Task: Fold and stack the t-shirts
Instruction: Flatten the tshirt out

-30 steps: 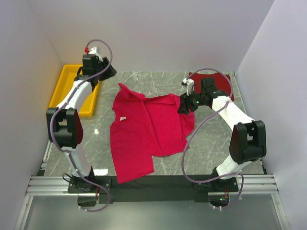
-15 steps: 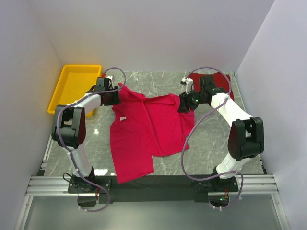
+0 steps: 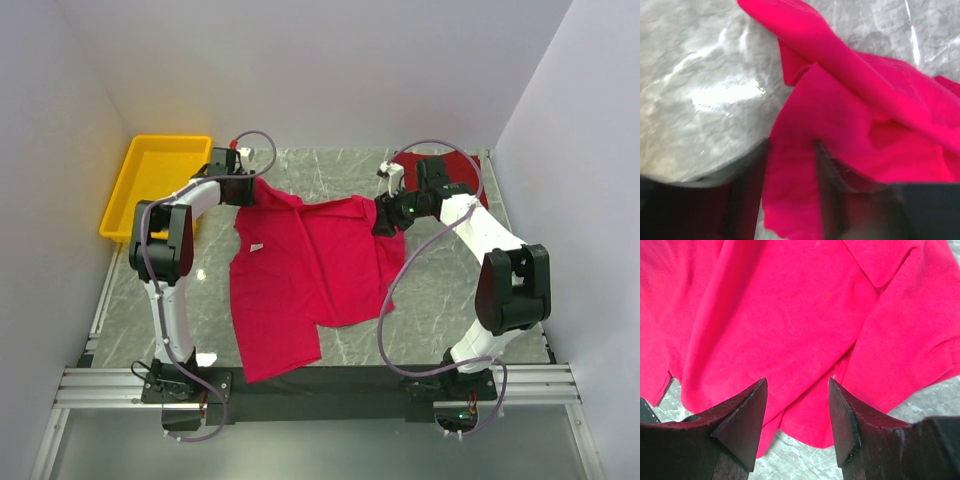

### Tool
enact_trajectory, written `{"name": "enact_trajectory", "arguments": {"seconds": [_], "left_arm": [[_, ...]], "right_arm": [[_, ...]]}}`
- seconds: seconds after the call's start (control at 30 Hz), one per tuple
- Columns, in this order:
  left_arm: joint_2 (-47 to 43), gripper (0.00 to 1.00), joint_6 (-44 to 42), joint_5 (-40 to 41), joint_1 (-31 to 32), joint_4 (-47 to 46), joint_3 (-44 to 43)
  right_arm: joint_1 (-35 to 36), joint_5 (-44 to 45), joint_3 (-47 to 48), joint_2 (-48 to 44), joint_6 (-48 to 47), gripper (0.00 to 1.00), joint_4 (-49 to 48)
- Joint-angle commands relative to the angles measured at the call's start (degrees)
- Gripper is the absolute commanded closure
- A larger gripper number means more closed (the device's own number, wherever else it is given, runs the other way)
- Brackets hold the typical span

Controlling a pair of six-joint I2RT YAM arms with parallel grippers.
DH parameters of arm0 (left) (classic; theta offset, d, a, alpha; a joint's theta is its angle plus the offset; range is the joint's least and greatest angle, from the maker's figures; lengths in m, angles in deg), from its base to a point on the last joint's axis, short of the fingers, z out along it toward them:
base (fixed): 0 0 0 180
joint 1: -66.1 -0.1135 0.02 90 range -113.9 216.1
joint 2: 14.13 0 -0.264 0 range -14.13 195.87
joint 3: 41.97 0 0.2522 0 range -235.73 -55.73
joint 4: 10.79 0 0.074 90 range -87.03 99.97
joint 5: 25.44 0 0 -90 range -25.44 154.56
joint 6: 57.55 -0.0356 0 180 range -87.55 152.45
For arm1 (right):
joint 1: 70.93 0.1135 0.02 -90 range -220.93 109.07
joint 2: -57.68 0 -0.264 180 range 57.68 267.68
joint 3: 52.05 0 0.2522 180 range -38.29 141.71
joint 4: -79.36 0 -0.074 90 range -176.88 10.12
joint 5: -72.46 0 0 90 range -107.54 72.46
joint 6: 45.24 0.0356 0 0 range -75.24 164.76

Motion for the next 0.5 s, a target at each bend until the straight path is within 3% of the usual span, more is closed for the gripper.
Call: {"name": "enact_trajectory", "arguments": {"seconds": [0.0, 0.13, 0.47], "left_arm": [[2.2, 0.62, -3.0, -4.6, -0.6, 3.3, -5.0], [2.4, 0.99, -1.7, -7.8, -2.1, 4.9, -4.3], [-20.9, 0.99, 8.6, -13.4, -5.4, -1.6, 19.9]], "right_arm": [[-0.9, -0.1, 1.3, -1.0, -0.6, 0.41, 0.4], [-1.2, -0.3, 1.3, -1.0, -0.7, 0.41, 0.4], [-1.6, 0.3, 0.4, -2.0, -1.1, 0.41, -0.1]]}}
